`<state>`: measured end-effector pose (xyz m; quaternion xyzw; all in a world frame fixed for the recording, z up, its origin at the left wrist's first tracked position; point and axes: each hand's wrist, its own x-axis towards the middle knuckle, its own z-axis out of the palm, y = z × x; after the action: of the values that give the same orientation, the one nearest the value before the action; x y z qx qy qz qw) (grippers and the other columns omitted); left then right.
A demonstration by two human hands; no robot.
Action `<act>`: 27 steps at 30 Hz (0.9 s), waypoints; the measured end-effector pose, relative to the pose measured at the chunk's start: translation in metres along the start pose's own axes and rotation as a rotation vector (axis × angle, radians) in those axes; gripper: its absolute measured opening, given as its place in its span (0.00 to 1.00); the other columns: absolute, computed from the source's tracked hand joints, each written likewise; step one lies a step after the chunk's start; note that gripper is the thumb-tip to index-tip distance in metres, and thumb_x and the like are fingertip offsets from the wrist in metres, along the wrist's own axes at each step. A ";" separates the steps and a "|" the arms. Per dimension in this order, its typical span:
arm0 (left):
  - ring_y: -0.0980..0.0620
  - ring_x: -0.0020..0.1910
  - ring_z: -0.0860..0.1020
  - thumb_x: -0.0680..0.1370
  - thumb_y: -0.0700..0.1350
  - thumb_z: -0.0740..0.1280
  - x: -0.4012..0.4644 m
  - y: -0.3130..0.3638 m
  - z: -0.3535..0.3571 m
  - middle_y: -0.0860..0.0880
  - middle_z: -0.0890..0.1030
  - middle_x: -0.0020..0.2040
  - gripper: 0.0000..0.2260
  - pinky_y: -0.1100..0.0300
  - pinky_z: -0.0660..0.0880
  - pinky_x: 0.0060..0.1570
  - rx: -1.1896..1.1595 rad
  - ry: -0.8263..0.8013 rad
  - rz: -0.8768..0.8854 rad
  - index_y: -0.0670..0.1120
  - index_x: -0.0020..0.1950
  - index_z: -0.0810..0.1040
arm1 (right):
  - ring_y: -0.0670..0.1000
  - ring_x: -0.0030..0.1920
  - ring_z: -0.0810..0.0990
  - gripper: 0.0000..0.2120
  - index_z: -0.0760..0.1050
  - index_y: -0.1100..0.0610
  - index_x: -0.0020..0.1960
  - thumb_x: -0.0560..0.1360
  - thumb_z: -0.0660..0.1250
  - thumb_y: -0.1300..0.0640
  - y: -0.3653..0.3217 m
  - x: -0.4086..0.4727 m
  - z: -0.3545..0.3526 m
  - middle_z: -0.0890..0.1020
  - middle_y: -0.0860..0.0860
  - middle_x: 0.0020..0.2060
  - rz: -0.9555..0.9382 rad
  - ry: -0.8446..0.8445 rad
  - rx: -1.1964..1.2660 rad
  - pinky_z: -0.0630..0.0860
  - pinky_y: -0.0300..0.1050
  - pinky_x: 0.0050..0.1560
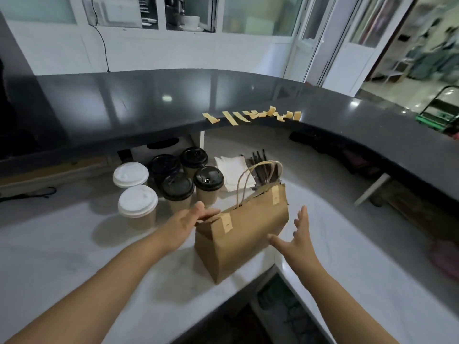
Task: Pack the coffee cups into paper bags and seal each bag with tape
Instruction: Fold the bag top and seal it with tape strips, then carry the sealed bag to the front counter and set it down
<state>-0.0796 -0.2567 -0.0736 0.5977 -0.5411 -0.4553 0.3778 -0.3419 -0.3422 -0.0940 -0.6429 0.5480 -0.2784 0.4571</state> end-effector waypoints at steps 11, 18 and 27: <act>0.75 0.58 0.68 0.57 0.79 0.61 -0.024 -0.018 0.027 0.71 0.65 0.62 0.47 0.79 0.68 0.49 -0.081 -0.263 0.013 0.61 0.72 0.56 | 0.54 0.75 0.58 0.32 0.46 0.46 0.77 0.77 0.48 0.37 0.005 -0.054 0.051 0.55 0.47 0.76 0.204 -0.103 0.150 0.58 0.55 0.74; 0.75 0.55 0.71 0.66 0.50 0.75 -0.021 -0.033 0.046 0.68 0.67 0.61 0.47 0.73 0.72 0.50 -0.160 -0.277 -0.024 0.60 0.74 0.47 | 0.51 0.74 0.62 0.38 0.52 0.43 0.77 0.71 0.52 0.28 0.023 -0.070 0.060 0.62 0.46 0.74 0.214 -0.134 0.189 0.61 0.57 0.73; 0.67 0.60 0.74 0.68 0.39 0.77 -0.017 -0.033 0.065 0.67 0.74 0.63 0.46 0.66 0.75 0.52 -0.156 -0.247 0.042 0.63 0.74 0.53 | 0.51 0.65 0.75 0.28 0.62 0.44 0.73 0.75 0.56 0.37 0.031 -0.077 0.056 0.73 0.50 0.69 0.252 -0.089 0.532 0.73 0.53 0.65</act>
<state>-0.1321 -0.2325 -0.1216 0.4945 -0.5590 -0.5579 0.3630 -0.3265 -0.2523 -0.1347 -0.4390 0.5105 -0.3249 0.6642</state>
